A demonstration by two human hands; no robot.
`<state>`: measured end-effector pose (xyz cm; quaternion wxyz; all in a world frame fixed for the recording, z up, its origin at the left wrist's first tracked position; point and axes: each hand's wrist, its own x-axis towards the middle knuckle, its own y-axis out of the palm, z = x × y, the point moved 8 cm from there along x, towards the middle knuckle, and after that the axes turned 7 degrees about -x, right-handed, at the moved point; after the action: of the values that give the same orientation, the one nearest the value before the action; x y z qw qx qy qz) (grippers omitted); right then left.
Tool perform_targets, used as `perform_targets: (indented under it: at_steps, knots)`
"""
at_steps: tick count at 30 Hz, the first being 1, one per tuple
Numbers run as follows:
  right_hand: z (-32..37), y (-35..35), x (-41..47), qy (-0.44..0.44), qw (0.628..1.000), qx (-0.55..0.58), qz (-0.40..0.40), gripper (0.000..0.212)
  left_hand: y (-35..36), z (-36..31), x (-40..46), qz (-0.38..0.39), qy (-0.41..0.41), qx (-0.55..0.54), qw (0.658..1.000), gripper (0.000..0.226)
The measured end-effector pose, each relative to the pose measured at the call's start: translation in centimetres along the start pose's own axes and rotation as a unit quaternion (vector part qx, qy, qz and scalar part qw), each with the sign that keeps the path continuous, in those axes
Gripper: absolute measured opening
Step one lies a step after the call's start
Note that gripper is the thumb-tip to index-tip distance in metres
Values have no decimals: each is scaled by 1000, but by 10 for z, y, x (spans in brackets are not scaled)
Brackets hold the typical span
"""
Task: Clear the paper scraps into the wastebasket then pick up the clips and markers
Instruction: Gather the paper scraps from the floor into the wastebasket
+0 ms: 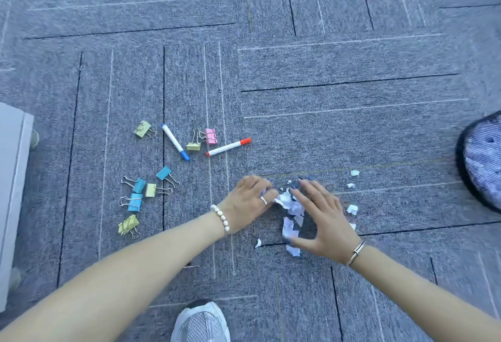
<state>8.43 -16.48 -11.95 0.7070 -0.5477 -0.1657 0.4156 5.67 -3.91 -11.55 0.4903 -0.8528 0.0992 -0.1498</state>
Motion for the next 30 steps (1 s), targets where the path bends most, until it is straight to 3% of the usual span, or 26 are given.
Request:
perform_targets:
  at_steps: [1, 5, 9, 14, 18, 21, 26, 30]
  knots:
    - [4, 2, 1, -6, 1000, -10, 2, 89, -1, 2, 5, 14, 6, 1, 1000, 10]
    - [17, 8, 10, -25, 999, -41, 15, 102, -15, 5, 23, 32, 5, -39, 999, 19]
    - [19, 10, 20, -23, 998, -65, -9, 101, -25, 10, 15, 27, -8, -24, 999, 6]
    - [25, 9, 25, -54, 989, -110, -85, 72, -39, 36, -12, -5, -139, -91, 986, 26]
    - [29, -7, 48, -93, 978, -86, -166, 35, -44, 41, -25, -30, -169, -119, 978, 29]
    - [30, -11, 62, -108, 979, -82, -153, 26, -45, 43, -28, -40, -184, -125, 974, 30]
    - [23, -20, 74, -36, 993, -18, -113, 33, -49, 46, -31, -56, -201, -124, 970, 32]
    - [-11, -25, 59, 117, 980, 110, -113, 39, -50, 45, -32, -63, -204, -116, 970, 34]
